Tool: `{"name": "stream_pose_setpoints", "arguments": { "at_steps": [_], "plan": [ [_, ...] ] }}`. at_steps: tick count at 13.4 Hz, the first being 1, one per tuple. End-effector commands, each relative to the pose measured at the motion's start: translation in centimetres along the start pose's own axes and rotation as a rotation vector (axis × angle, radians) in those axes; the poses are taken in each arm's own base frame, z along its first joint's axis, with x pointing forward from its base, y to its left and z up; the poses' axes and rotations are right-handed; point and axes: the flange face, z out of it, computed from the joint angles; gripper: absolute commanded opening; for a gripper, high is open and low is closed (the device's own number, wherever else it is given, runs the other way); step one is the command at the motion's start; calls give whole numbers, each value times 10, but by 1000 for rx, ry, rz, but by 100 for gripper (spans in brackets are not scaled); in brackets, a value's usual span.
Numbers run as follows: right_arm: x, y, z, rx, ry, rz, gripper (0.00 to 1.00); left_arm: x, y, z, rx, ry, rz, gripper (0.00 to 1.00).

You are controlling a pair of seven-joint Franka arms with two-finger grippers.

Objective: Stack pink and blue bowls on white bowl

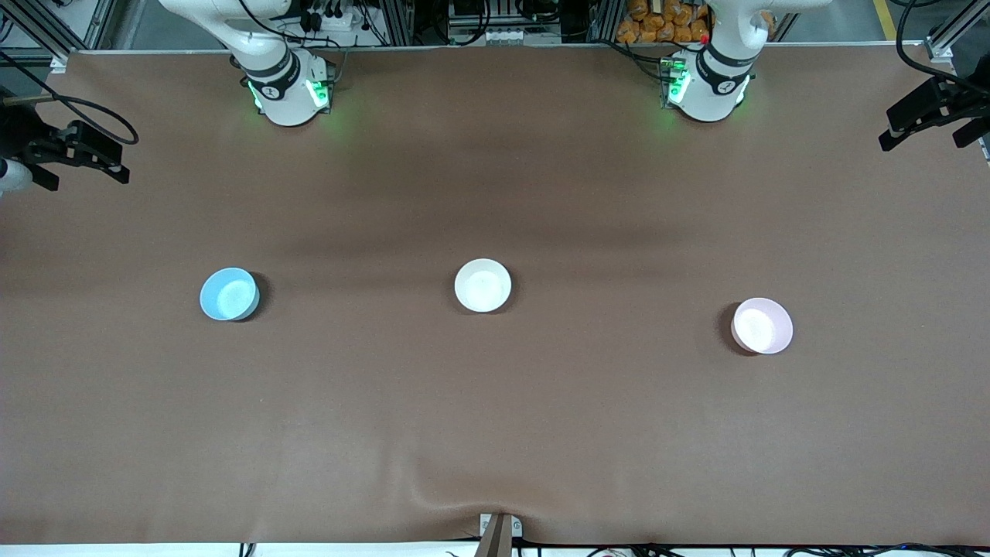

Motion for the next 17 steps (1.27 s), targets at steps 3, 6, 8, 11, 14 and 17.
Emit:
{"name": "stream_pose_setpoints", "arguments": {
  "at_steps": [3,6,8,11,14,17],
  "plan": [
    [1,4,-2,13,0,0,100,0,-2,-2,27,-11,5,100],
    [1,3,-2,13,0,0,100,8,-2,10,28,-36,6,100],
    [1,4,-2,13,1,2,100,10,-1,37,34,-91,9,100],
    [1,4,-2,13,0,2,100,19,-3,75,41,-84,8,100],
    [1,4,-2,13,0,2,100,29,-7,138,108,-30,31,100],
    [1,5,-2,14,0,3,100,36,-5,204,99,39,52,100]
  ]
}}
